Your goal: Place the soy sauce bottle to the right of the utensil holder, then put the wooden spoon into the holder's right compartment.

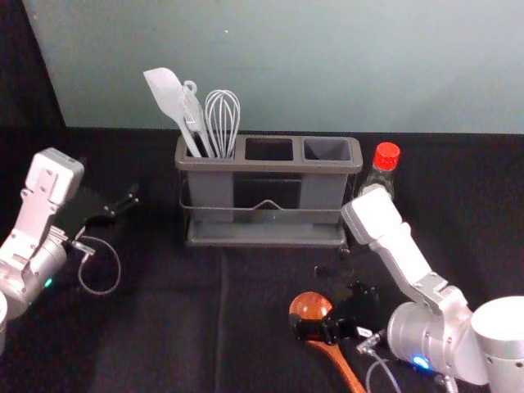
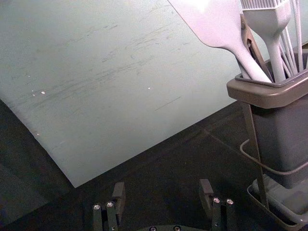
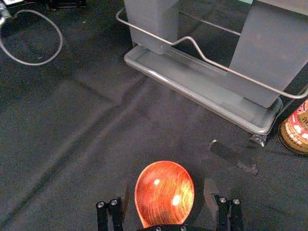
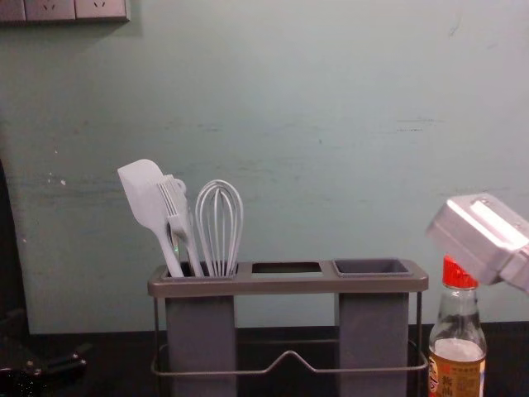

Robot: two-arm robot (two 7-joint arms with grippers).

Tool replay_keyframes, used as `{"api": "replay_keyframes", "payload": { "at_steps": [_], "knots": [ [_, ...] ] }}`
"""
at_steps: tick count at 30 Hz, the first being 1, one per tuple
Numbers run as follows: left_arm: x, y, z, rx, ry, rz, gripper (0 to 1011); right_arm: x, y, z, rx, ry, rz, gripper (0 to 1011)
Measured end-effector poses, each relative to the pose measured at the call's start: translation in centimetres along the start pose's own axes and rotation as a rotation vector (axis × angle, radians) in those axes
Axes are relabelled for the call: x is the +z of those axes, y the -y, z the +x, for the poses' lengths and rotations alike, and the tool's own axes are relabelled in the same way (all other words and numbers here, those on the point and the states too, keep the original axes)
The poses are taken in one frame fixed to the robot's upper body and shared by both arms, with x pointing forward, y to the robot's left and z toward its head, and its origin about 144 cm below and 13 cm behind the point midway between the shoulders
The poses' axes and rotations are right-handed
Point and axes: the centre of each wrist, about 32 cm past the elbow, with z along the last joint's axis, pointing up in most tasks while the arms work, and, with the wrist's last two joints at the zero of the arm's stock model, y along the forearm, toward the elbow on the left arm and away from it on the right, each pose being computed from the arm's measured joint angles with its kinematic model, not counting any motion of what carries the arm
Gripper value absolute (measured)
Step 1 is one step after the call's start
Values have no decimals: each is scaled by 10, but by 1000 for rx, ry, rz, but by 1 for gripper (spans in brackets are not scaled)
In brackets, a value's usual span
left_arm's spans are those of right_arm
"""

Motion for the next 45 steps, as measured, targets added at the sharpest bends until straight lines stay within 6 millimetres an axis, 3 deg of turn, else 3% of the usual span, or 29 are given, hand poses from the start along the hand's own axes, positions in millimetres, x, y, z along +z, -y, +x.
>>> {"api": "replay_keyframes", "payload": {
  "at_steps": [18,39,45],
  "knots": [
    [0,0,0,0,0,0,1005,13,-22,-23,-94,-31,-95,1002],
    [0,0,0,0,0,0,1005,10,-27,-22,-73,-44,-115,1003],
    [0,0,0,0,0,0,1005,10,-28,-22,-74,-38,-116,907]
  ]
}}
